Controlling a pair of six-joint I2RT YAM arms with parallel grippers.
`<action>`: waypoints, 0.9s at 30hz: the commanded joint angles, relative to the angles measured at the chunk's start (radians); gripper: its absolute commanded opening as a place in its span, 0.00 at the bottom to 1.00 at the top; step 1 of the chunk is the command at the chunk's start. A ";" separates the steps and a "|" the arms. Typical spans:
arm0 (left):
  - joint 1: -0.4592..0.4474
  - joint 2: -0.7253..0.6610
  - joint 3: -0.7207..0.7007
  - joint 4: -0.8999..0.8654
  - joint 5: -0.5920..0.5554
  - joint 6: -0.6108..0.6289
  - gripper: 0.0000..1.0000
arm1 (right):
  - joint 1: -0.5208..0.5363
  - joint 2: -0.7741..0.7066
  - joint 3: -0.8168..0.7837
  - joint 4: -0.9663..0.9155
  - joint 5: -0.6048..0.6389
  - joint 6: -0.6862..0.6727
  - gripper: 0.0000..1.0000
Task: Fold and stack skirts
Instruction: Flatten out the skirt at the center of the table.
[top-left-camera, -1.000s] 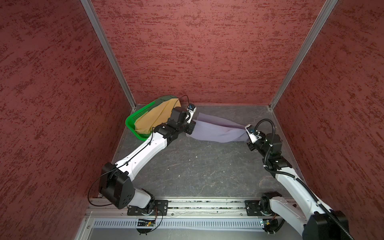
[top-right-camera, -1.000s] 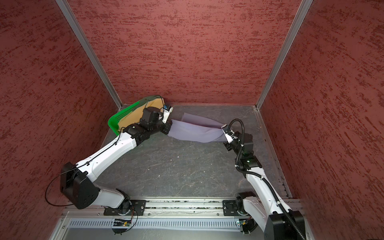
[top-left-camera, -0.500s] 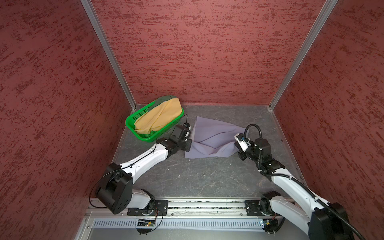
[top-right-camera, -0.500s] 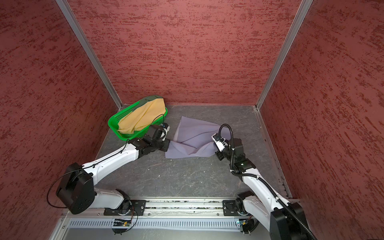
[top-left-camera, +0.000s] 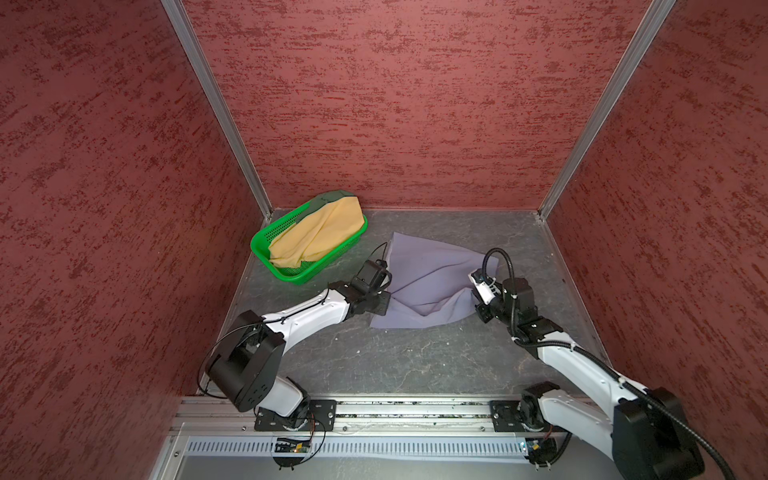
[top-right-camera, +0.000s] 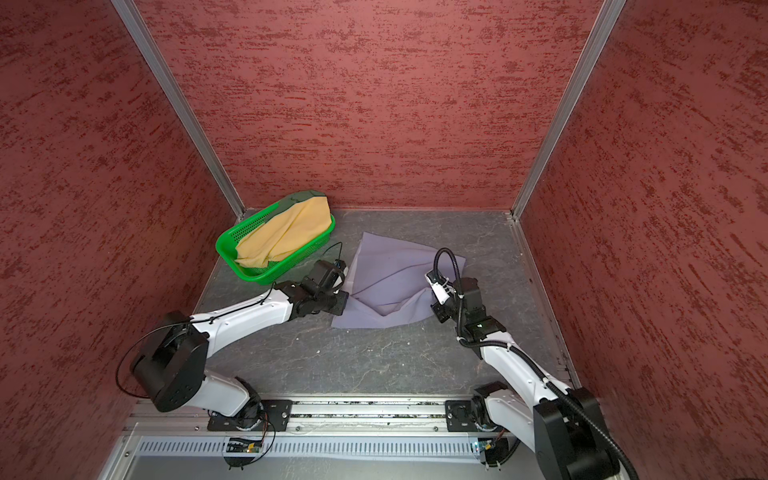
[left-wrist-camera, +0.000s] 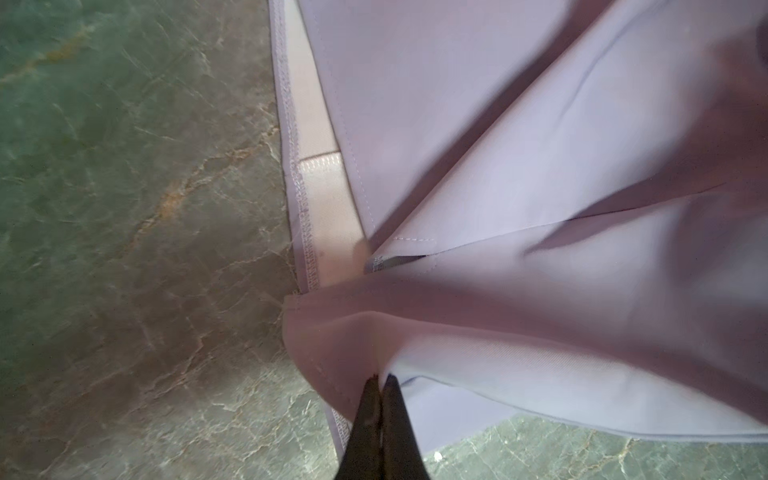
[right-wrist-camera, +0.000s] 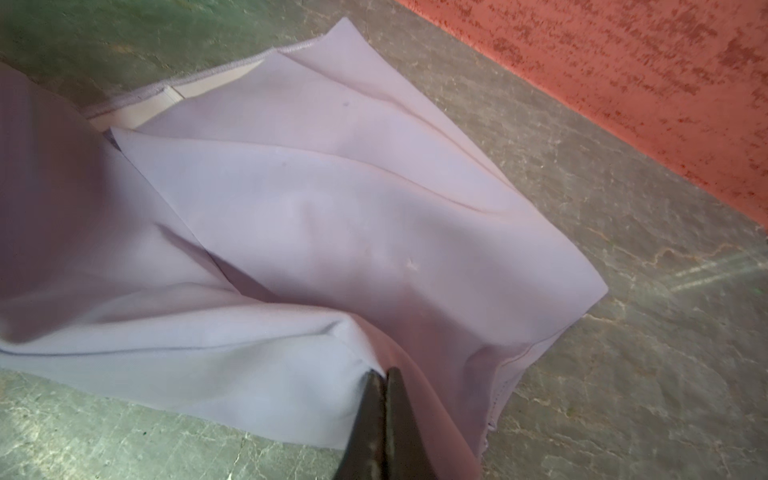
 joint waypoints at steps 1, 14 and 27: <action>0.000 0.041 0.022 0.009 -0.013 -0.030 0.00 | 0.015 0.042 0.028 -0.023 0.003 -0.027 0.00; 0.040 0.070 0.084 -0.051 -0.114 0.006 0.00 | 0.116 0.139 0.072 -0.108 -0.042 -0.131 0.00; 0.048 -0.098 0.003 -0.101 -0.120 -0.039 0.02 | 0.261 0.158 0.126 -0.270 -0.187 -0.264 0.06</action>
